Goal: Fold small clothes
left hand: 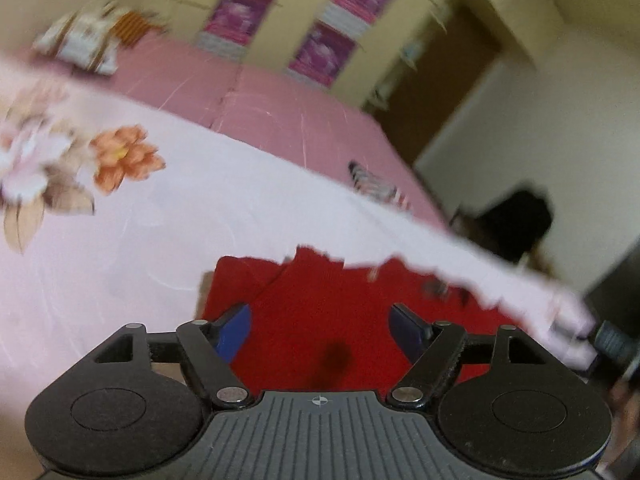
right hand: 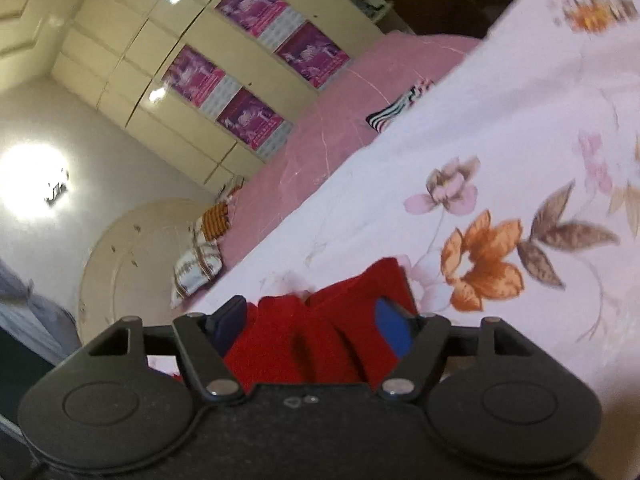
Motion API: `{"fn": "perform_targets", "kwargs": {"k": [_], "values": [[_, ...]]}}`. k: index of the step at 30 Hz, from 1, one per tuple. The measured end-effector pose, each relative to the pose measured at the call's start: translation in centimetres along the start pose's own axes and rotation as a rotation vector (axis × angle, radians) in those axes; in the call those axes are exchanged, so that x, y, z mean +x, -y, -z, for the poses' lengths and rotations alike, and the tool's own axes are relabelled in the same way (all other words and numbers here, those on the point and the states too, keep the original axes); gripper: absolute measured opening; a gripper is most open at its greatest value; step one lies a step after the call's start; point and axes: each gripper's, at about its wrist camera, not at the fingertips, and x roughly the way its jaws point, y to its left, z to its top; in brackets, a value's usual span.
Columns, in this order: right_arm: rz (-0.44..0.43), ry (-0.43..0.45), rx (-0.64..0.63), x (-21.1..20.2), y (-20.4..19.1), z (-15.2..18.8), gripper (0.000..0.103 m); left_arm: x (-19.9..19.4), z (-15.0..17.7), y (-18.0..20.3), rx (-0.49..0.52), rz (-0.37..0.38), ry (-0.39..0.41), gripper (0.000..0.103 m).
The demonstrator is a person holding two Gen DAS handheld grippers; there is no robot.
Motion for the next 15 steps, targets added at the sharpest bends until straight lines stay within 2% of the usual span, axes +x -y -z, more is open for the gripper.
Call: {"fn": "perform_targets", "kwargs": {"k": [1,2,3,4,5,6,7,8,9,12,14,15], "values": [[0.01,-0.011,-0.054,0.0,-0.7,0.0,0.066,0.1,0.0,0.4,0.046,-0.024,-0.015,0.071],[0.035,-0.031,-0.11,0.2,-1.5,0.1,0.062,0.4,0.1,0.9,0.086,-0.057,-0.035,0.057],[0.055,-0.048,-0.163,0.4,-2.2,0.3,0.053,0.6,0.2,1.5,0.136,-0.098,-0.052,0.044],[0.075,-0.067,-0.22,0.7,-3.0,0.6,0.05,0.8,0.4,2.1,0.185,-0.135,-0.051,0.04],[0.11,-0.085,-0.276,1.1,-3.8,0.9,0.047,0.8,0.3,2.3,0.202,-0.141,-0.05,0.033],[0.144,-0.098,-0.332,1.4,-4.7,1.3,0.045,0.8,0.4,2.4,0.205,-0.141,-0.048,0.02],[0.182,-0.111,-0.396,1.8,-5.6,1.9,0.045,0.7,0.4,2.5,0.212,-0.146,-0.044,0.016],[0.218,-0.119,-0.454,2.2,-6.3,2.5,0.038,0.6,0.4,2.7,0.221,-0.153,-0.032,0.007],[0.247,-0.119,-0.511,2.4,-7.0,3.1,0.02,0.3,0.4,2.5,0.211,-0.151,-0.009,0.006],[0.284,-0.07,-0.589,1.4,-8.5,4.0,0.015,-1.4,0.8,2.3,0.195,-0.174,0.055,0.005],[0.335,-0.056,-0.613,1.0,-8.5,4.4,0.011,0.1,1.4,1.8,0.222,-0.205,0.009,0.005],[0.365,-0.078,-0.617,1.8,-8.0,4.4,0.011,0.4,1.6,2.1,0.252,-0.213,0.014,0.005]]}}
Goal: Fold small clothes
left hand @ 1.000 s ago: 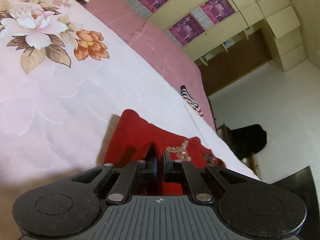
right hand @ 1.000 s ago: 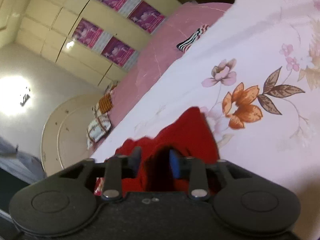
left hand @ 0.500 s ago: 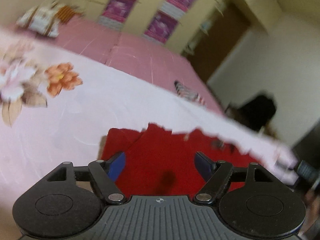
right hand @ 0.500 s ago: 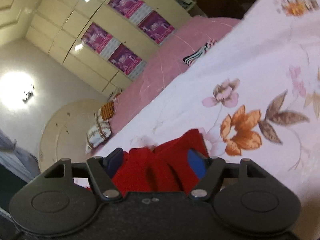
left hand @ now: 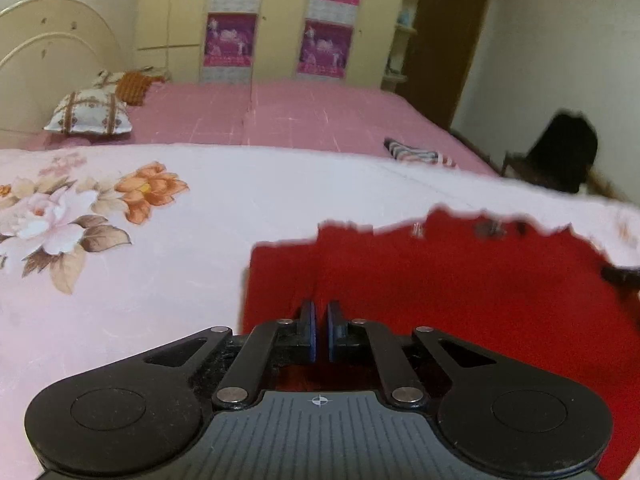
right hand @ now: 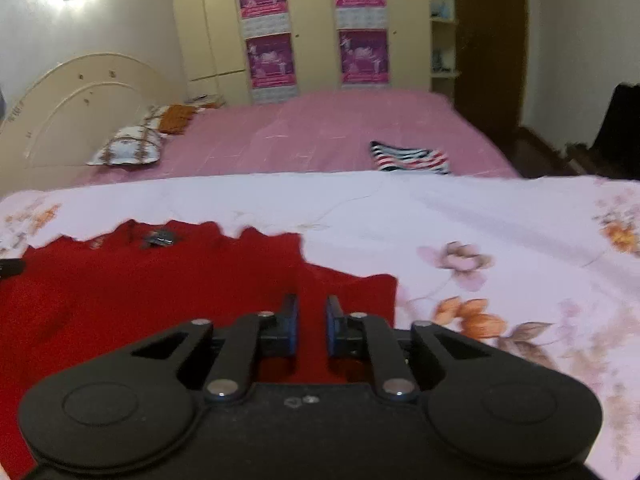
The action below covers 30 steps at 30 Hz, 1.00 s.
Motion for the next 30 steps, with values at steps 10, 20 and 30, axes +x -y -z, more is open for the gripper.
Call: {"fn": "perform_targets", "kwargs": {"k": [10,20,30], "values": [[-0.095,0.118,-0.064,-3.8,-3.4,-0.3,0.028,-5.1,-1.0,3.4,0.03,0.041,0.131,0.04],[-0.123,0.047,-0.323,-0.4,-12.1,1.4,0.031,-1.7,1.6,9.2,0.19,0.022,0.059,0.083],[0.022,0.084,-0.11,-4.3,-2.6,2.1,0.034,-5.2,0.5,6.3,0.107,0.01,0.098,0.076]]}}
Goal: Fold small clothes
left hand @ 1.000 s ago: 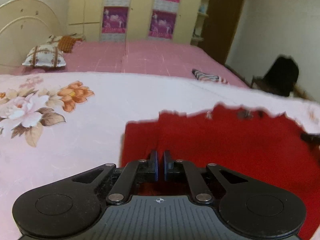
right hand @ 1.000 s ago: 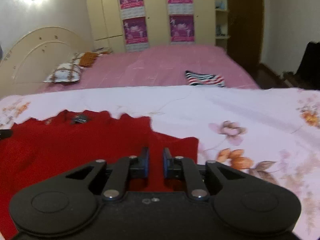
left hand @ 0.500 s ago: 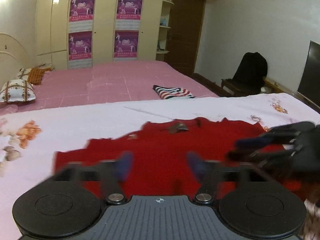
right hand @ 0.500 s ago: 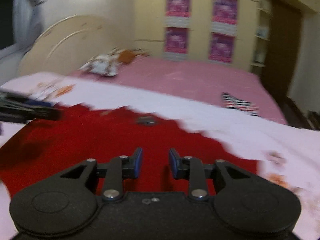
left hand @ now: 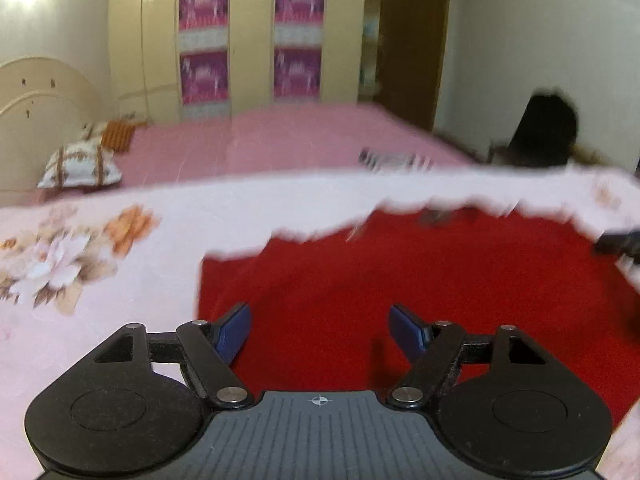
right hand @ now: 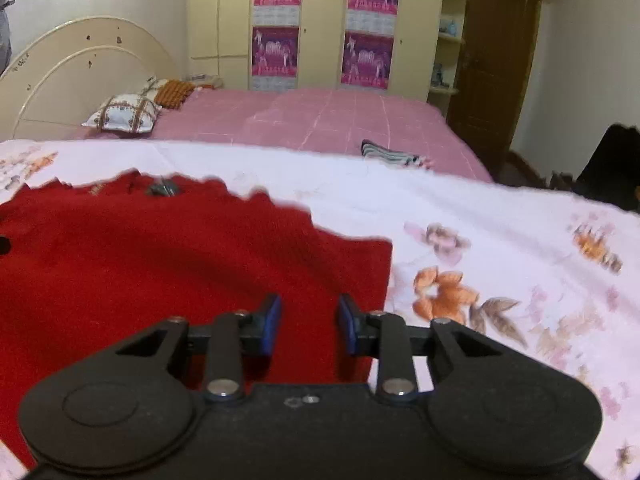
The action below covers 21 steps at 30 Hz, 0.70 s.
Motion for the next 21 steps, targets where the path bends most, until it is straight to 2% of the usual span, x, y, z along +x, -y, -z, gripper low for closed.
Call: {"fn": "perform_targets", "kwargs": {"k": [2,6,7,9,10,12,14,15,16,17,19,21], "values": [[-0.081,0.041,-0.021,-1.3,-2.3,-0.4,0.035,-0.3,-0.3,2.2,-0.002,0.048,0.006,0.076],[-0.212,0.014,-0.152,-1.2,-9.0,-0.2,0.032,1.2,1.0,6.9,0.043,0.087,-0.059,0.076],[-0.218,-0.008,-0.173,-1.0,-10.1,0.1,0.031,2.0,1.7,7.5,0.056,0.072,-0.104,0.076],[-0.185,-0.035,-0.196,0.2,-11.1,1.3,0.032,2.0,2.8,8.0,0.063,0.053,-0.077,0.079],[-0.181,-0.011,-0.191,0.2,-11.0,1.6,0.033,1.8,2.6,8.0,0.052,0.056,-0.084,0.079],[-0.176,-0.026,-0.18,-0.3,-11.0,1.0,0.033,0.7,1.9,7.9,0.044,0.042,-0.074,0.079],[-0.188,0.006,-0.161,-1.7,-10.5,0.8,0.032,-0.1,2.0,7.6,0.055,0.042,-0.042,0.079],[-0.196,0.021,-0.157,-1.9,-10.3,1.0,0.033,0.1,2.4,7.3,0.06,0.037,-0.072,0.079],[-0.191,-0.002,-0.165,-1.4,-10.4,1.3,0.033,0.3,2.8,6.9,0.064,0.03,-0.1,0.079],[-0.178,-0.042,-0.181,-0.7,-10.4,1.8,0.033,0.2,3.3,6.7,0.073,0.032,-0.092,0.079],[-0.169,-0.02,-0.226,-1.0,-9.8,2.5,0.034,-0.6,3.9,6.0,0.111,0.009,-0.084,0.079],[-0.126,-0.029,-0.225,-1.7,-7.9,3.1,0.034,-1.7,4.6,4.4,0.101,-0.02,-0.085,0.079]]}}
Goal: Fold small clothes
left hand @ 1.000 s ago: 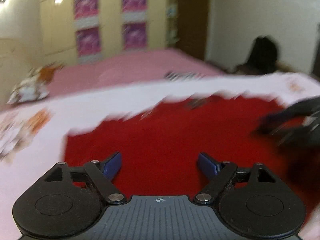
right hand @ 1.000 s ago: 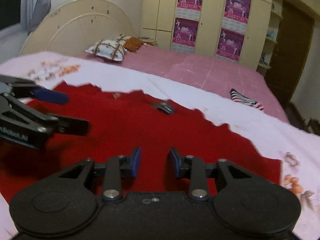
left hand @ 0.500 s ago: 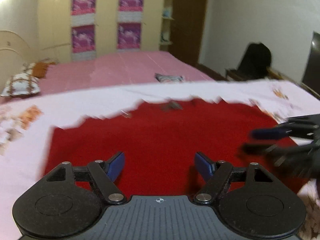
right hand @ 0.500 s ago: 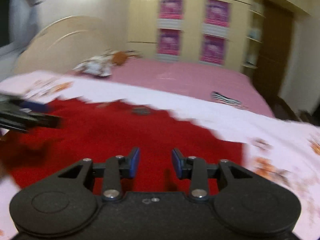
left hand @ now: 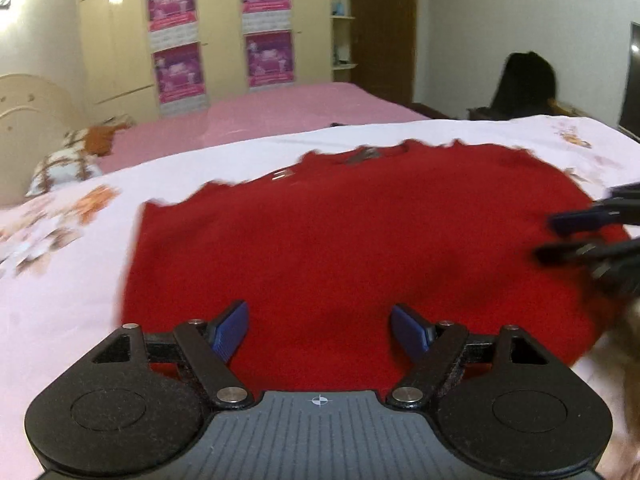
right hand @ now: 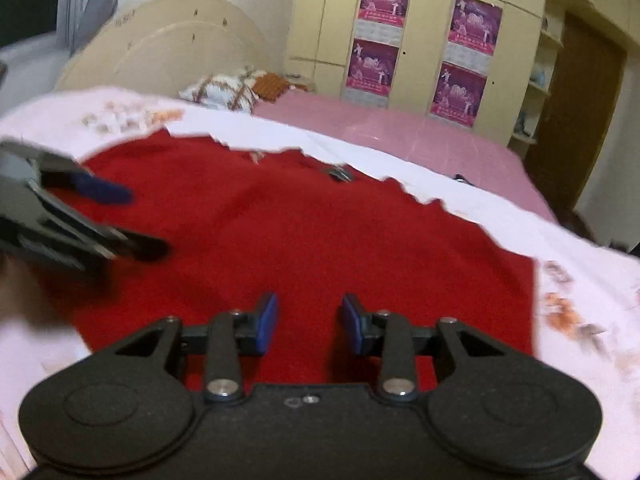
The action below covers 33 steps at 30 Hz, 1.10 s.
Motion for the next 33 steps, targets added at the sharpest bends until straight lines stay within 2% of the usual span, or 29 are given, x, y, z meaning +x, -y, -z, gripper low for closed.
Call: {"fn": "perform_targets", "kwargs": {"k": [3,6,8,10,13,15,16,18,21,23,25,26,28,29,31,33], "values": [[0.098,-0.031,0.091,-1.5,4.2,3.0,0.034,-1.5,1.7,-2.5,-0.008,-0.008,0.011,0.078],[0.082,-0.045,0.193,-2.6,5.9,3.5,0.034,-2.3,1.2,-2.4,-0.06,-0.037,-0.002,0.079],[0.089,0.013,0.211,-4.1,4.5,2.4,0.037,-3.7,0.3,-1.0,-0.074,-0.013,0.054,0.079],[0.015,0.079,0.233,-5.6,2.4,1.6,0.038,-3.8,-0.2,0.9,-0.066,0.025,0.06,0.079],[-0.062,0.038,0.171,-4.8,-2.2,0.8,0.034,-3.4,-0.1,4.1,-0.053,0.088,0.033,0.078],[-0.079,-0.014,0.123,-3.7,-4.9,1.1,0.032,-2.4,0.5,5.4,-0.043,0.075,-0.02,0.078],[-0.054,-0.056,0.098,-3.1,-5.6,1.5,0.025,-1.7,1.3,5.3,-0.062,0.076,-0.054,0.078],[-0.03,-0.016,0.072,-3.2,-6.0,2.6,0.026,-2.0,2.0,4.9,-0.051,0.09,-0.019,0.079],[-0.022,-0.023,0.047,-4.1,-5.0,3.0,0.028,-2.9,2.1,3.3,-0.05,0.071,-0.04,0.079],[0.066,-0.044,0.053,-5.0,-2.6,3.8,0.031,-3.8,3.4,0.8,-0.061,0.037,-0.037,0.079],[0.116,-0.056,0.165,-6.5,1.6,5.9,0.037,-4.6,4.5,-0.6,-0.065,0.049,-0.025,0.079],[0.087,-0.05,0.223,-7.0,3.2,6.7,0.044,-4.4,4.7,-0.7,-0.04,0.018,-0.045,0.079],[0.048,-0.048,0.274,-7.3,4.4,7.1,0.045,-4.5,4.3,-0.3,-0.041,0.008,-0.043,0.079],[0.058,-0.054,0.258,-7.3,4.1,6.8,0.046,-4.8,4.0,-0.3,-0.069,0.009,-0.039,0.079],[0.087,-0.036,0.26,-7.9,3.6,5.9,0.038,-6.1,4.0,-0.9,-0.148,0.017,0.002,0.079],[0.069,0.002,0.294,-8.3,3.3,5.4,0.034,-7.6,5.0,-2.2,-0.258,0.024,0.014,0.079]]}}
